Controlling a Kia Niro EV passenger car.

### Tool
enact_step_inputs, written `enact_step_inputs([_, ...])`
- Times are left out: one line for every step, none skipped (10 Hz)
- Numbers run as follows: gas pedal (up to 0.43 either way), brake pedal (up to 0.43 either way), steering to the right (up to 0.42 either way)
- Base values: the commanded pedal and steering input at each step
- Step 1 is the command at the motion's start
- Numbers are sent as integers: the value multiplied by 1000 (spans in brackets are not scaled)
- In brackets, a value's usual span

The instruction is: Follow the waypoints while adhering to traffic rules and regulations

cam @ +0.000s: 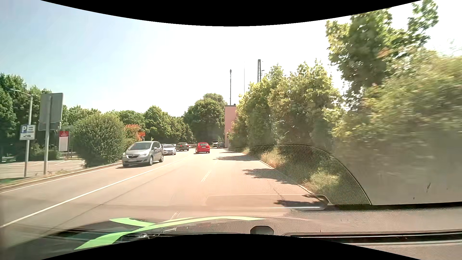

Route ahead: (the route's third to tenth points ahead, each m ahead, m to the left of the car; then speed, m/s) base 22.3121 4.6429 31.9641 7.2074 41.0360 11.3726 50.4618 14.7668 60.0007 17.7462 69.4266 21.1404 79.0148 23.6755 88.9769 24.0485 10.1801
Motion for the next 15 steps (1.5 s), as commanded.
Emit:
enact_step_inputs([0,0,-12])
enact_step_inputs([0,0,-15])
enact_step_inputs([0,0,-18])
enact_step_inputs([0,0,-21])
enact_step_inputs([8,0,-22])
enact_step_inputs([8,0,-22])
enact_step_inputs([8,0,-22])
enact_step_inputs([20,0,-22])
enact_step_inputs([20,0,-23])
enact_step_inputs([20,0,-24])
enact_step_inputs([20,0,-26])
enact_step_inputs([20,0,-29])
enact_step_inputs([20,0,-30])
enact_step_inputs([20,0,-30])
enact_step_inputs([28,0,-30])
